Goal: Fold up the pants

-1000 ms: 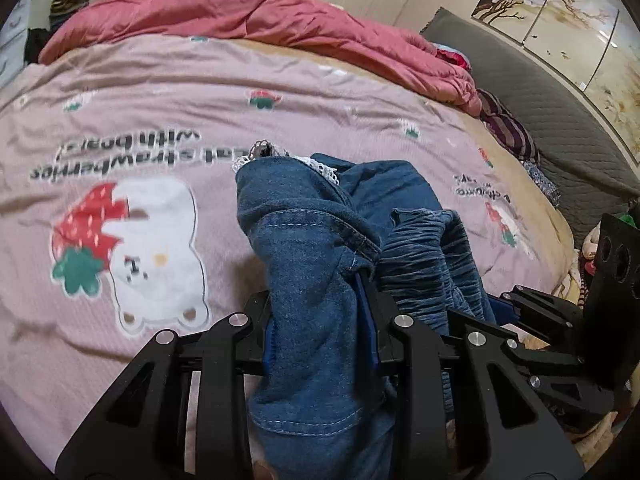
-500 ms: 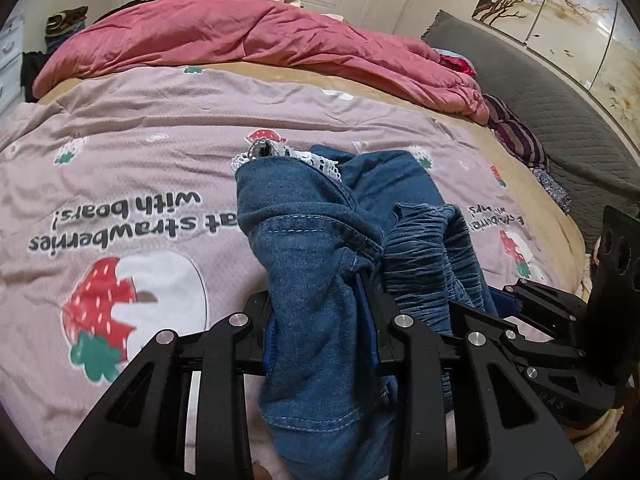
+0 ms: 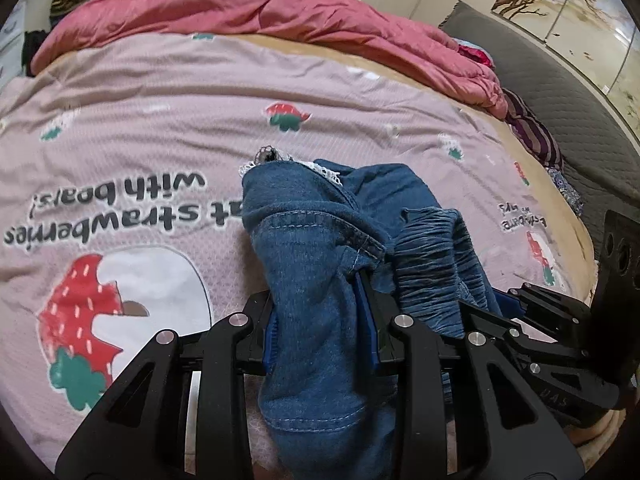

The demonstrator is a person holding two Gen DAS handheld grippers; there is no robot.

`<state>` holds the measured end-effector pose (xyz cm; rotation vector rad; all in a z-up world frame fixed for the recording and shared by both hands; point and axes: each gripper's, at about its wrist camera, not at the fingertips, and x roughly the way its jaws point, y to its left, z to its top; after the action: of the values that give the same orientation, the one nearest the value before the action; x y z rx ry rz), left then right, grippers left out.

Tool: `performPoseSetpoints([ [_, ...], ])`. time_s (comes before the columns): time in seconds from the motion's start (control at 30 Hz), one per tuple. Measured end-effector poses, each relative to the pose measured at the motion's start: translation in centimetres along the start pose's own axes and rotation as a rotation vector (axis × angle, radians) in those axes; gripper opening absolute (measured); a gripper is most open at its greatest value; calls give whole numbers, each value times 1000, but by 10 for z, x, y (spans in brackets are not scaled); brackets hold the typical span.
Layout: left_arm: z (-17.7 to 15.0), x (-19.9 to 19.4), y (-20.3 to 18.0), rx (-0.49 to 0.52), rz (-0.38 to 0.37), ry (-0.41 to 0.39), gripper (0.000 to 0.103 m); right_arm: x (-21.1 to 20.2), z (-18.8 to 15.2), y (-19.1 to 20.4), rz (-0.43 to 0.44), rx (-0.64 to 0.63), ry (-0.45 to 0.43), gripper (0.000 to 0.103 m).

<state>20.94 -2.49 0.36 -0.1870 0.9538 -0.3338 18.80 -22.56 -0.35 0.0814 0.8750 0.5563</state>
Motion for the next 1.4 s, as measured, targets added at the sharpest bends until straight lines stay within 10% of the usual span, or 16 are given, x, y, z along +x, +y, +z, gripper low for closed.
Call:
performPoseSetpoints([
  [0.7, -21, 8, 18, -63, 47, 25, 66, 11, -23, -33, -114, 107, 69, 72],
  [1.4, -65, -96, -11, -51, 91, -154, 94, -105, -50, 11, -223, -34, -254, 99],
])
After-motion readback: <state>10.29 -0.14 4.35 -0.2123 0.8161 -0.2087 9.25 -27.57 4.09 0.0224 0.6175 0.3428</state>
